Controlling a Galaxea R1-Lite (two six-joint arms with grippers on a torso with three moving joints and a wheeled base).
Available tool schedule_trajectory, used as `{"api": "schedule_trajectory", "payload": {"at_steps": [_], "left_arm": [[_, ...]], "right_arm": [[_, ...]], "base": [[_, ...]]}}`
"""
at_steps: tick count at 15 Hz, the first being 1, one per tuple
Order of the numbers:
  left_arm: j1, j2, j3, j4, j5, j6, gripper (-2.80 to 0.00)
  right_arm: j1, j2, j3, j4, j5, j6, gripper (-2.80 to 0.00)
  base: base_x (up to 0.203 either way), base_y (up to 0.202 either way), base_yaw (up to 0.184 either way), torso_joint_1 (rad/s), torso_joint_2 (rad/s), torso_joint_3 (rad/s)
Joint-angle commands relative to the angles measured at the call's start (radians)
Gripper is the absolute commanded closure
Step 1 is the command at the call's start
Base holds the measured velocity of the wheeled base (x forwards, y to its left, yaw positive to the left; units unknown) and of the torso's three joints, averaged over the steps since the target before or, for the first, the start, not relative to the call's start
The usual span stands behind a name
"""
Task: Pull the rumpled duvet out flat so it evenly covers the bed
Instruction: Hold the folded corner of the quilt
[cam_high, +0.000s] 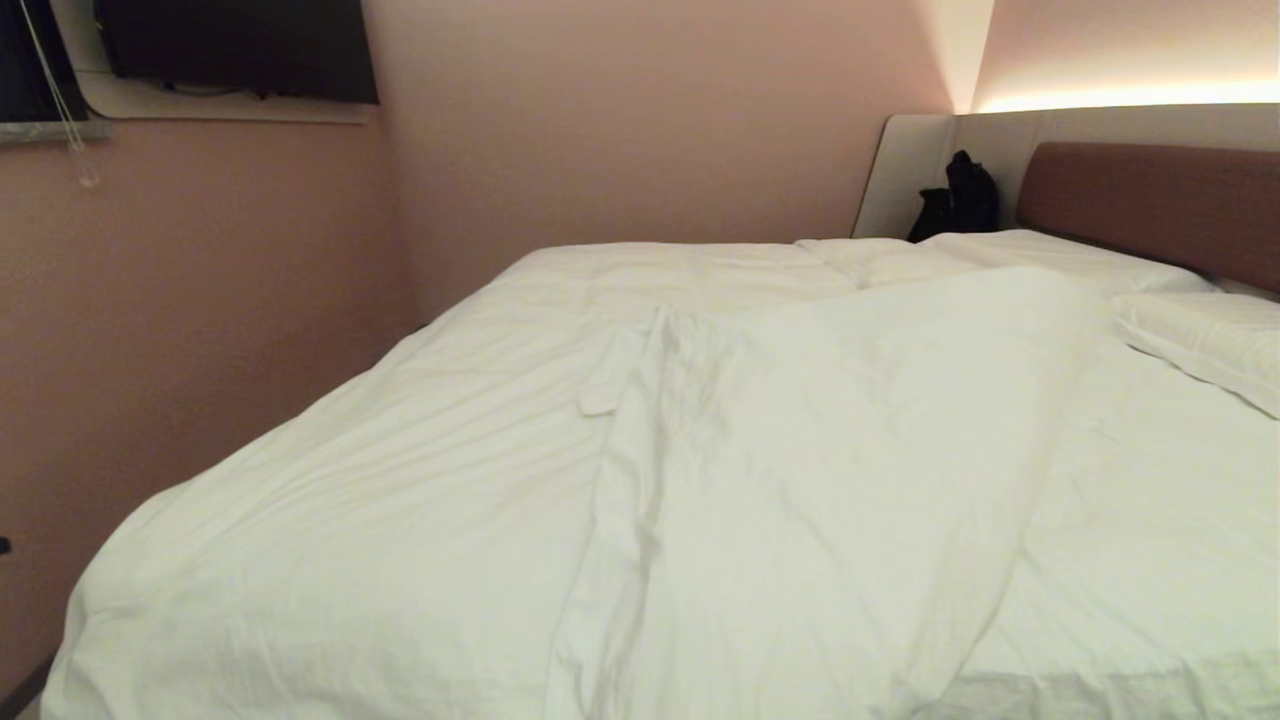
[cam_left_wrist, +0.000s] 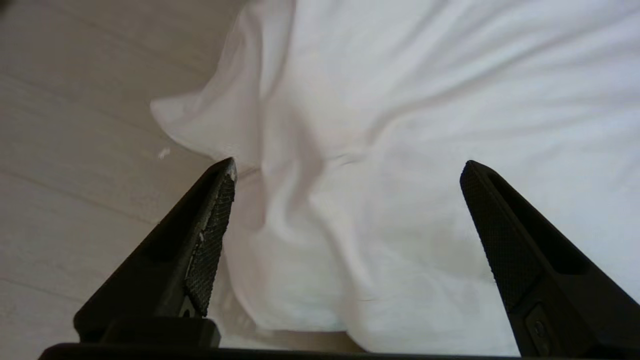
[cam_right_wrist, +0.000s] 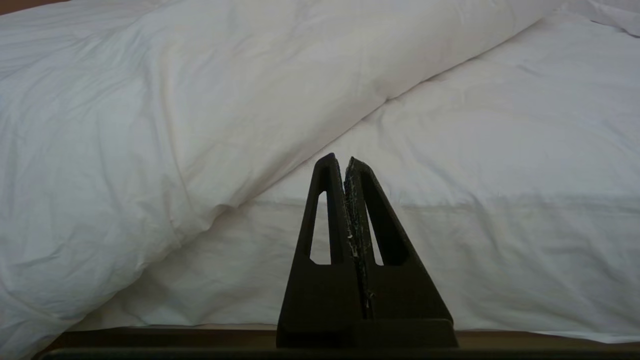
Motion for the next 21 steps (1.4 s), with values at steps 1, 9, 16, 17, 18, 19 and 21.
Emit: {"api": "schedule_trajectory", "payload": {"at_steps": [1, 9, 16, 17, 18, 19, 21], "left_arm": [[0.012, -0.183, 0.021, 0.0, -0.008, -0.062, -2.8], [-0.022, -0.635, 0.189, 0.007, 0.005, -0.278, -2.8], [-0.023, -1.044, 0.308, 0.012, 0.041, -0.376, -2.8], [-0.023, -1.105, 0.323, 0.013, 0.05, -0.392, -2.8], [-0.023, -1.163, 0.339, 0.013, 0.058, -0.402, -2.8], [-0.023, -1.219, 0.356, 0.013, 0.066, -0.407, -2.8], [-0.028, -1.303, 0.381, 0.012, 0.108, -0.414, -2.8]], "right_arm": [[0.001, 0.0, 0.0, 0.0, 0.0, -0.001, 0.0], [0.001, 0.0, 0.0, 0.0, 0.0, -0.001, 0.0], [0.001, 0.0, 0.0, 0.0, 0.0, -0.001, 0.0], [0.001, 0.0, 0.0, 0.0, 0.0, -0.001, 0.0], [0.001, 0.0, 0.0, 0.0, 0.0, -0.001, 0.0], [0.001, 0.0, 0.0, 0.0, 0.0, -0.001, 0.0], [0.001, 0.0, 0.0, 0.0, 0.0, -0.001, 0.0]], "base": [[0.0, 0.0, 0.0, 0.0, 0.0, 0.0], [0.0, 0.0, 0.0, 0.0, 0.0, 0.0], [0.0, 0.0, 0.0, 0.0, 0.0, 0.0], [0.0, 0.0, 0.0, 0.0, 0.0, 0.0], [0.0, 0.0, 0.0, 0.0, 0.0, 0.0], [0.0, 0.0, 0.0, 0.0, 0.0, 0.0], [0.0, 0.0, 0.0, 0.0, 0.0, 0.0]]}}
